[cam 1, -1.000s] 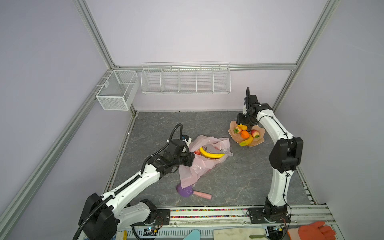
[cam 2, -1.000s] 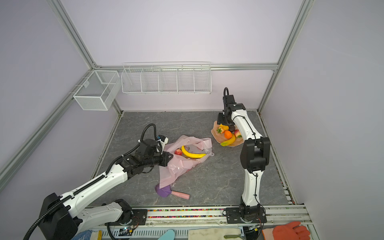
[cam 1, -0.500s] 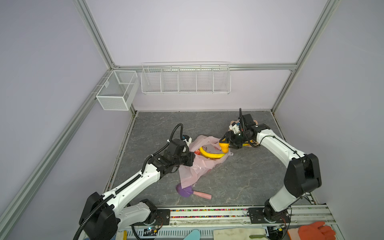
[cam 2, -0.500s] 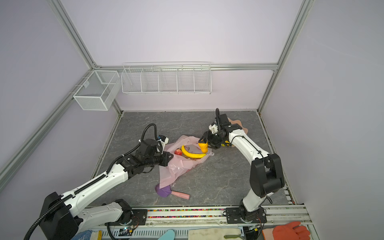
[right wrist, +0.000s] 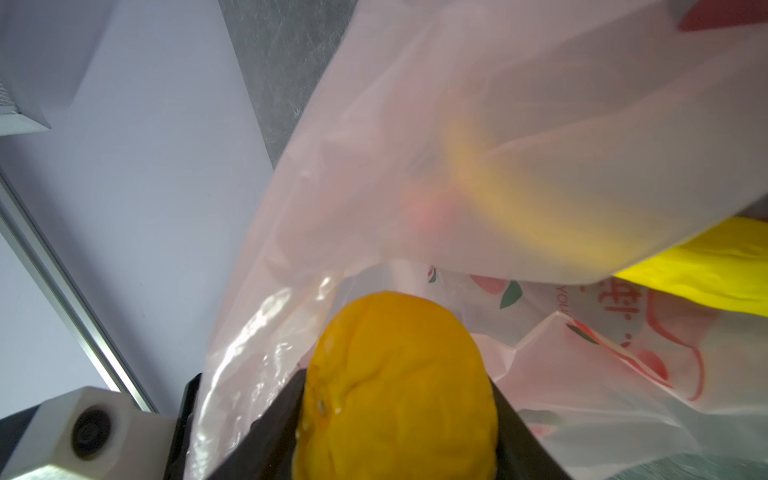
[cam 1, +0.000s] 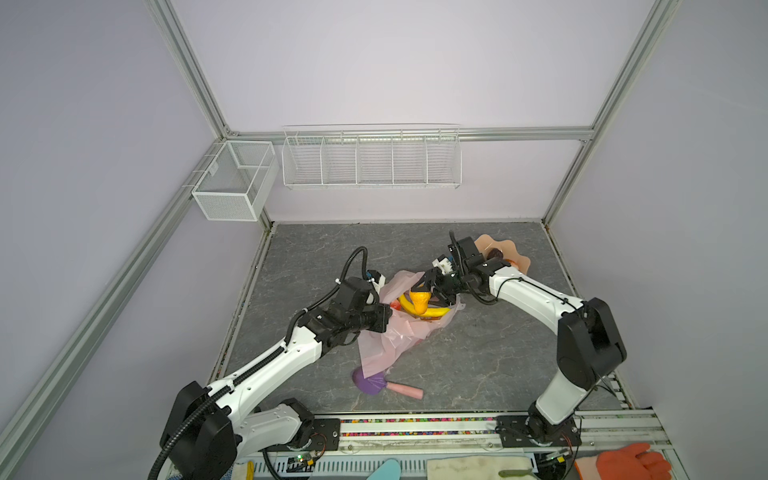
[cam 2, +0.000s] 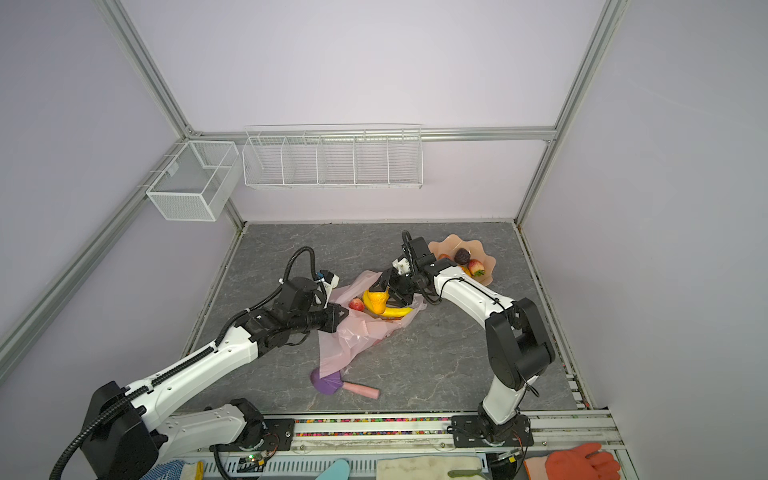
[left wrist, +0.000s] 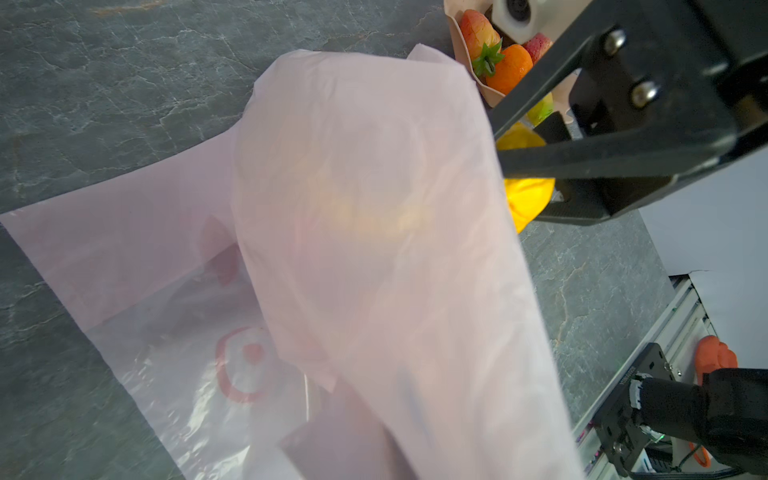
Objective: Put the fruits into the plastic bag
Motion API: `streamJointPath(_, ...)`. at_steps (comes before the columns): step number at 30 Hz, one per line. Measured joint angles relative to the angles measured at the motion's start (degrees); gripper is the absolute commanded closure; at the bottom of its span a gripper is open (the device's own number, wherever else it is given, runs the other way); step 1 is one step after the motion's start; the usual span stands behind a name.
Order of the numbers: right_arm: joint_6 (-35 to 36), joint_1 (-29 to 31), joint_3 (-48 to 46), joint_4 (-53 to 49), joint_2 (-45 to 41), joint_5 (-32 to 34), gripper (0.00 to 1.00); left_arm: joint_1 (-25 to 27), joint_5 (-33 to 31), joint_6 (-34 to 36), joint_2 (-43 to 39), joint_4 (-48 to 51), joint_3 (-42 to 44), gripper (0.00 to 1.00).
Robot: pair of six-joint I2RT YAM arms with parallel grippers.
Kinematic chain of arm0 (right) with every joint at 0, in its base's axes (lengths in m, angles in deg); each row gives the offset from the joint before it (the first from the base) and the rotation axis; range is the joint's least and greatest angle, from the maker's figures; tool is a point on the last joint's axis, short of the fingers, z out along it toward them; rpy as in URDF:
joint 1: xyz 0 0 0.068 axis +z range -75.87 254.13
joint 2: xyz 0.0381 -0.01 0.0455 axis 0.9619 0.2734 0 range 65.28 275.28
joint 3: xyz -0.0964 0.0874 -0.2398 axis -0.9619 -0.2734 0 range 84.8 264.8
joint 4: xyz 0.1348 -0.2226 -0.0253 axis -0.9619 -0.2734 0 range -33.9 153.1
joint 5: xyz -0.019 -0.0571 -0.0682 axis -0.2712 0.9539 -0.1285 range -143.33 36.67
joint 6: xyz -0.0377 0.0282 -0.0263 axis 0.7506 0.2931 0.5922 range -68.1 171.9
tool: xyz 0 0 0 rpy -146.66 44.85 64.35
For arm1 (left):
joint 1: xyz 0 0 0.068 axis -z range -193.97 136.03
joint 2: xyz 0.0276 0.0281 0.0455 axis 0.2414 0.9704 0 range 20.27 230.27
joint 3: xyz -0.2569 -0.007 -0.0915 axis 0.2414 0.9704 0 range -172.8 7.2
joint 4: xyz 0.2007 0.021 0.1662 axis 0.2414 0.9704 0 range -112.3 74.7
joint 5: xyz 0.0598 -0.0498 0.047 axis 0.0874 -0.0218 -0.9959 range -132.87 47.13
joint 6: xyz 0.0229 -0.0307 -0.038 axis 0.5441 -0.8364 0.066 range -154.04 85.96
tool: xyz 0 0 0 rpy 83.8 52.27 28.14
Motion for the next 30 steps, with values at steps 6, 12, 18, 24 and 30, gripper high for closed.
streamJointPath(6, -1.4, 3.0, 1.6, 0.3, 3.1, 1.0, 0.5, 0.0, 0.0, 0.0, 0.0, 0.0, 0.0, 1.0)
streamJointPath(12, -1.4, 5.2, 5.5, 0.1, 6.6, 2.9, 0.36, 0.0, 0.2, 0.5, 0.0, -0.2, 0.0, 1.0)
streamJointPath(18, -0.3, 6.8, 7.6, -0.5, 8.9, 1.6, 0.07, 0.0, 0.5, 0.9, 0.0, -1.0, 0.0, 1.0)
streamJointPath(24, 3.7, 6.4, 8.2, -3.7, 9.2, 0.0, 0.03, 0.0, 0.2, 0.9, -0.3, -1.3, 0.0, 1.0)
streamJointPath(30, 8.2, 2.7, 8.0, -9.8, 4.6, -0.2, 0.06, 0.0, -0.3, 0.8, -1.2, -1.3, 0.1, 1.0)
